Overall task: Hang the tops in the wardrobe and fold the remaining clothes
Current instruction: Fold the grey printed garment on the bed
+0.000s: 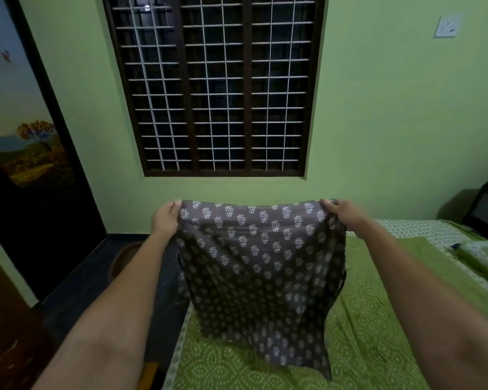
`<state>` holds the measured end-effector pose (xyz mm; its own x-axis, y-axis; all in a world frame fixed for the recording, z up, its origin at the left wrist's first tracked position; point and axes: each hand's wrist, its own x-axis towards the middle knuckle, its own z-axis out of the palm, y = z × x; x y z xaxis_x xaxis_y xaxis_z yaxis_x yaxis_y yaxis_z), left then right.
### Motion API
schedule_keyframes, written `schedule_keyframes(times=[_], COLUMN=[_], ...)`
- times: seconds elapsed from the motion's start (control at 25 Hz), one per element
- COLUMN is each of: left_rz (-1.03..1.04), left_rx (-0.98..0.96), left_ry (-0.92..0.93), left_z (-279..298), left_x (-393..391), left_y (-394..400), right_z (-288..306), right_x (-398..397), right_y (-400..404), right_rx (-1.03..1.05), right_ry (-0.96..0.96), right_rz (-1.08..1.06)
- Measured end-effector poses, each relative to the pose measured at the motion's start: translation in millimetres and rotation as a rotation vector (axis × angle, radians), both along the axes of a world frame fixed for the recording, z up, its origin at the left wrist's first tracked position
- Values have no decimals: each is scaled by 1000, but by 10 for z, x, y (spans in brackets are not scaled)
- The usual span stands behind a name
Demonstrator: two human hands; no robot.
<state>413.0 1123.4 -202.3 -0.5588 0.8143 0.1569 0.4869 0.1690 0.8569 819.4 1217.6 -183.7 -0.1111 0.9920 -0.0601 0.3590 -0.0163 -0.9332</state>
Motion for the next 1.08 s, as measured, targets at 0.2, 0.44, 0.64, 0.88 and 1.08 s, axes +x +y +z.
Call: schedule_keyframes(times=[0.2,0.44,0.64,0.88,1.08], left_rz=[75,-121,-249,-203,-126], left_rx=[-268,-494,-690,-696,-633], left_ry=[121,-388,-430,-519,-462], left_z=[-314,-341,-442,-514,-493], left_x=[-2,-34,-27,-49,29], left_y=[-16,-70,-117,-99,-216], right_z=[-262,-513,-712,-857,-901], right_x=[17,214,325,396,467], right_y=[58,-38,-158,-215,-253], right_rx=[70,-263,-330,-479,-503], right_ry=[-343,74,-126,-263,-80], right_rz=[-41,-15,242,128,-79])
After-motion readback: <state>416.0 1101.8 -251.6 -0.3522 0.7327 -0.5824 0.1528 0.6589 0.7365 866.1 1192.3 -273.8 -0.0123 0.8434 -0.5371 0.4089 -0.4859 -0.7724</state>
